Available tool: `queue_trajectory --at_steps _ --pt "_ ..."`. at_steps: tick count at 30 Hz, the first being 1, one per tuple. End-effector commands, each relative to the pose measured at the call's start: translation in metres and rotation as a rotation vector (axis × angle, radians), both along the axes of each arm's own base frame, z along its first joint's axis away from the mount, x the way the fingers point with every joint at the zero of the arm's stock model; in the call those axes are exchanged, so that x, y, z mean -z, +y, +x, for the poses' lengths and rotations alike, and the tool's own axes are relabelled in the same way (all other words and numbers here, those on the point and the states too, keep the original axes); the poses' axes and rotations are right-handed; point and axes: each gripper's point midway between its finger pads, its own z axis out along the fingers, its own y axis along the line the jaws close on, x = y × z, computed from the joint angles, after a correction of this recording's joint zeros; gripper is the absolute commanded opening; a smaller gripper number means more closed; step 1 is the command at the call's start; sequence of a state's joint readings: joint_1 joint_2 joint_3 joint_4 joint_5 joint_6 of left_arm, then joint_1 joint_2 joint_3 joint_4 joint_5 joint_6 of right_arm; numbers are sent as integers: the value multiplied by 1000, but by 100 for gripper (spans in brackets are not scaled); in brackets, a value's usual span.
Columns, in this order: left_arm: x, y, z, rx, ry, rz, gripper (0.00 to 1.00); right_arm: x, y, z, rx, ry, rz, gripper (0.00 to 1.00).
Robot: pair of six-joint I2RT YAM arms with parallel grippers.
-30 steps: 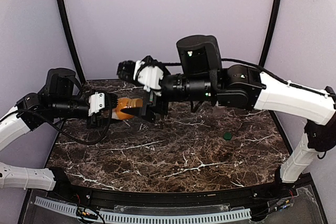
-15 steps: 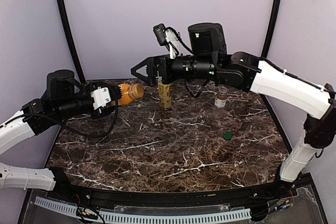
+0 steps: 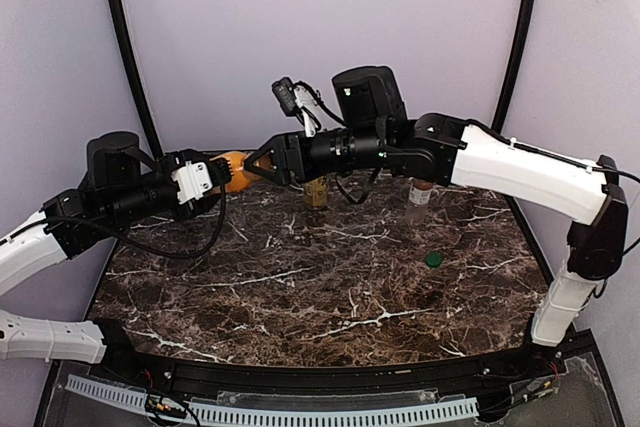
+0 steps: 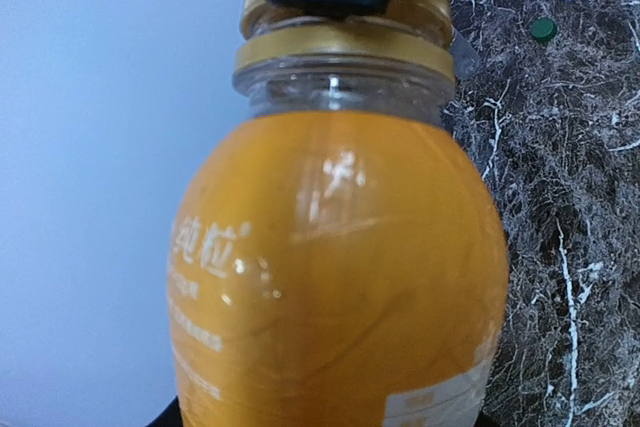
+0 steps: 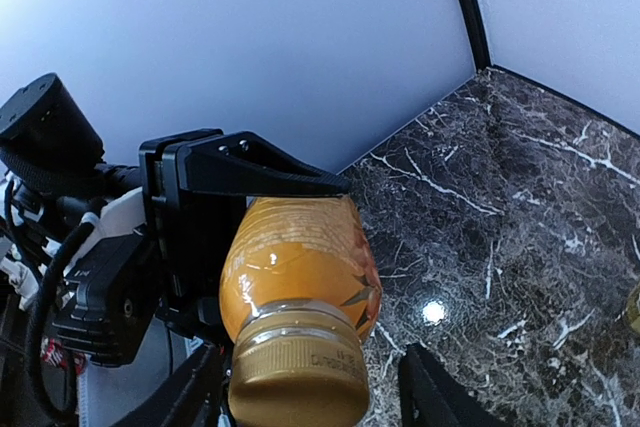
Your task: Unscrew the bottle caps
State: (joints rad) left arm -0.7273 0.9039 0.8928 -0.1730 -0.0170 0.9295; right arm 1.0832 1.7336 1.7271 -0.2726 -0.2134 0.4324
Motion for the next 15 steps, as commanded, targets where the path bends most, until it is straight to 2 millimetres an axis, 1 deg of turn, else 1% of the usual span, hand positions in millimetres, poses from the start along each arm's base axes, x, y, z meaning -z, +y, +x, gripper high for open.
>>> queue_trajectory --at_steps 1,3,5,7,9,11,13,15 --pt "-4 2 0 -9 -28 -16 14 -1 4 -2 -33 10 33 50" --pt "-5 2 1 -14 -33 -20 14 -1 4 -2 -42 12 39 43" --pt "-6 2 1 -15 -37 -24 14 -2 4 -3 -51 10 42 33" --pt "-7 2 1 -14 -35 -27 14 -4 4 -4 -66 -1 45 19" --pt "-5 2 -1 -8 -28 -27 14 -7 4 -7 -91 -36 44 2" --pt "0 2 -5 7 -5 -15 14 -14 2 -15 -144 -111 45 0" --pt "10 -1 -13 46 39 3 13 -20 -2 -28 -219 -230 37 0" --pt "35 -2 -30 115 143 66 12 -21 -6 -51 -316 -396 20 0"
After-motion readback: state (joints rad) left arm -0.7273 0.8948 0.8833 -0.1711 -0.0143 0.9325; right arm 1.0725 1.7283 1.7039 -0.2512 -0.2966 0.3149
